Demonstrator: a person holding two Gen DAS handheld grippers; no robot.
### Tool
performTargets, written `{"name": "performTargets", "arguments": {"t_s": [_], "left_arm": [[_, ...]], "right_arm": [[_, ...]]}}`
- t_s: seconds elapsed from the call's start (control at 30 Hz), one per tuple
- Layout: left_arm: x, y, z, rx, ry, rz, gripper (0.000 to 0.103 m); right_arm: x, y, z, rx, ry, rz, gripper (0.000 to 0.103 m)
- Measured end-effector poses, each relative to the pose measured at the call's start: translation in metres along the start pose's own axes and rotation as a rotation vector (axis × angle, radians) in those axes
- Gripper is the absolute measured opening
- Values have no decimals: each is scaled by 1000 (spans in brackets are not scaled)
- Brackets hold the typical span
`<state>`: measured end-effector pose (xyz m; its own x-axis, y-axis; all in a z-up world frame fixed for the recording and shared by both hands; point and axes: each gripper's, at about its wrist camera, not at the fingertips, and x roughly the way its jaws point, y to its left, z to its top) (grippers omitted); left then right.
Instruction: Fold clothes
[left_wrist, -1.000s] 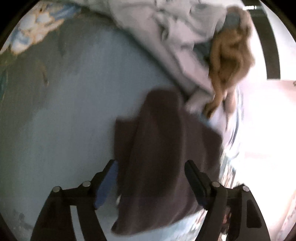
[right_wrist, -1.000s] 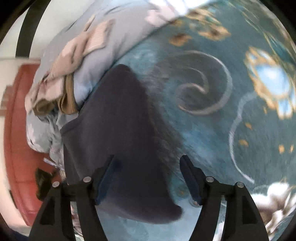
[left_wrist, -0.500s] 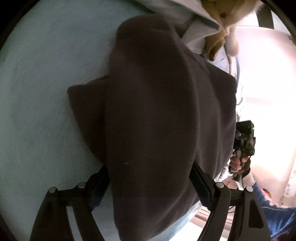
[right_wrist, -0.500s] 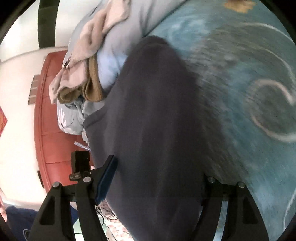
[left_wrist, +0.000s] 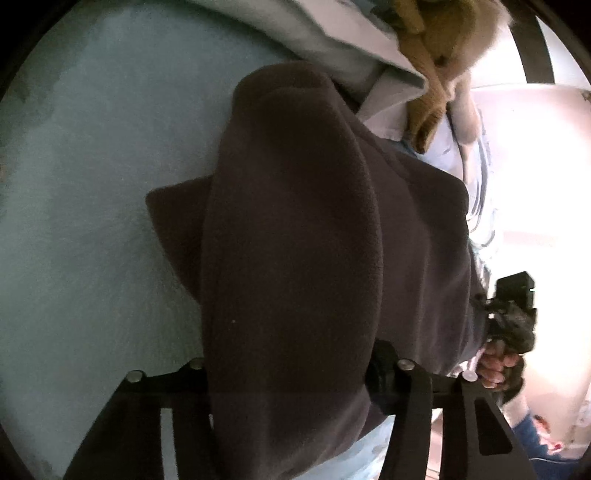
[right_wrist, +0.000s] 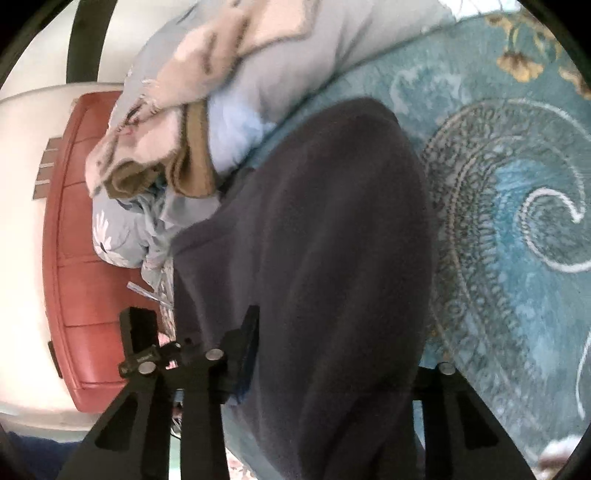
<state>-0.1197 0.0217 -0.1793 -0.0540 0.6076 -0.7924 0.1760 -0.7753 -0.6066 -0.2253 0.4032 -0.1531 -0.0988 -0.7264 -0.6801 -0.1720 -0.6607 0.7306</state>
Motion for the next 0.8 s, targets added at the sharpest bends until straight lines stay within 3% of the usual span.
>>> {"name": "performTargets", "arguments": {"t_s": [0.3, 0.47, 0.8], "left_arm": [[-59, -53, -53, 143, -28, 39, 46], [-91, -91, -83, 172, -10, 24, 46], [-139, -120, -156, 202, 65, 9, 45]], "right_arm": [[-39, 45, -38, -26, -35, 0, 28], [-75, 54, -86, 28, -60, 9, 28], [-134, 52, -200, 159, -77, 52, 28]]}}
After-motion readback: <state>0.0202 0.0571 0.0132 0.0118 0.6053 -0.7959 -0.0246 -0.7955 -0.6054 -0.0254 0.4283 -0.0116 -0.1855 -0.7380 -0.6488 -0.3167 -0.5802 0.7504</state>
